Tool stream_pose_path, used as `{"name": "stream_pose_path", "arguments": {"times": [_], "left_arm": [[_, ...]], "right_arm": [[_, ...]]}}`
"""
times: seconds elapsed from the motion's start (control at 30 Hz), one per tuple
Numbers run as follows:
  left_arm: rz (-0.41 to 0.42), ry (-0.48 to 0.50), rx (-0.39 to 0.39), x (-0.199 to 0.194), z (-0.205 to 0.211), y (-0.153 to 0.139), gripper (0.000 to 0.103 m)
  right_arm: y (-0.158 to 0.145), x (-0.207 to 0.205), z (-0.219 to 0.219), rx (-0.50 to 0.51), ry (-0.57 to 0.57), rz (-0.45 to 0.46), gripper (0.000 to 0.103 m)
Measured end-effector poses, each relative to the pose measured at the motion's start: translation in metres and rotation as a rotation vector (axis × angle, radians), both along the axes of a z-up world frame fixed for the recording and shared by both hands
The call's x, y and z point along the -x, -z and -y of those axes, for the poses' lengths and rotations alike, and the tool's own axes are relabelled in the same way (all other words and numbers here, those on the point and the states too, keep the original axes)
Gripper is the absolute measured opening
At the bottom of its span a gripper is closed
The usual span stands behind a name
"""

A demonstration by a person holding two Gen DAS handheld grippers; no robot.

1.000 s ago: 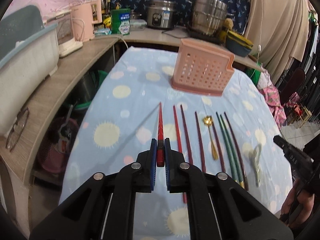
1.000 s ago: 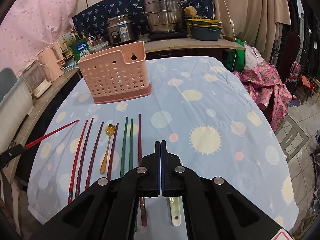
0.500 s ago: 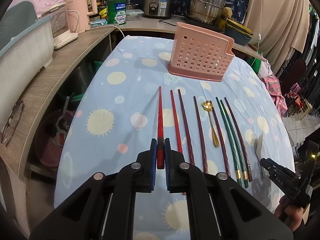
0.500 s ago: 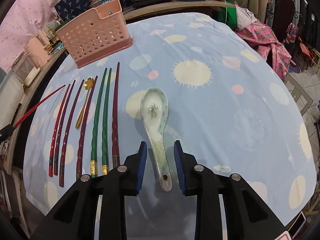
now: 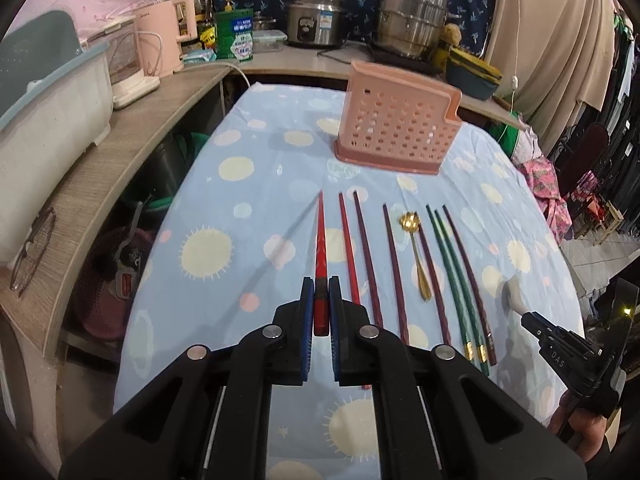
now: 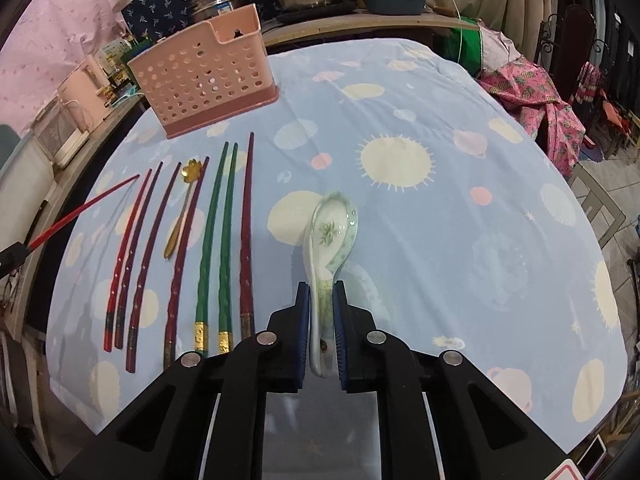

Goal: Organize utensils
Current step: 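Lift the red chopstick with the left tool while the right tool carries the spoon to the caddy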

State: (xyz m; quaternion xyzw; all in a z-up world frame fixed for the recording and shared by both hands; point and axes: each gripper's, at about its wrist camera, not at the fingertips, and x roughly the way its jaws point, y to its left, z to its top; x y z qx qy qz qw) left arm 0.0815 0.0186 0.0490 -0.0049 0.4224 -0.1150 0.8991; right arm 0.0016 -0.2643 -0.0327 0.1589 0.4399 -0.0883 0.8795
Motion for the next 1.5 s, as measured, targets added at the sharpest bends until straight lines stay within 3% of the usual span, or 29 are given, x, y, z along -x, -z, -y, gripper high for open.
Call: {"name": "stream_pose_path", "arguments": {"times": [0.43, 0.77, 0.93, 1.2, 1.33, 1.5], "left_arm": [[0.157, -0.032, 0.047, -0.027, -0.002, -0.059, 0.007], [0.263, -0.031, 0.078, -0.062, 0.007, -0.105, 0.007], [0.359, -0.036, 0.089, -0.083, 0.018, -0.143, 0.007], [0.523, -0.046, 0.171, -0.122, 0.034, -0.200, 0.007], [0.555, -0.043, 0.198, -0.147, 0.045, -0.213, 0.007], [0.557, -0.037, 0.206, -0.173, 0.057, -0.212, 0.007]], "right_arm": [[-0.051, -0.033, 0.006, 0.027, -0.010, 0.124, 0.006], [-0.092, -0.063, 0.017, -0.053, -0.020, 0.239, 0.006], [-0.123, -0.097, 0.018, -0.047, -0.038, 0.325, 0.006], [-0.150, -0.168, 0.026, -0.154, -0.057, 0.433, 0.006], [-0.152, -0.206, 0.035, -0.241, -0.058, 0.459, 0.006], [-0.144, -0.239, 0.036, -0.263, -0.063, 0.446, 0.006]]}}
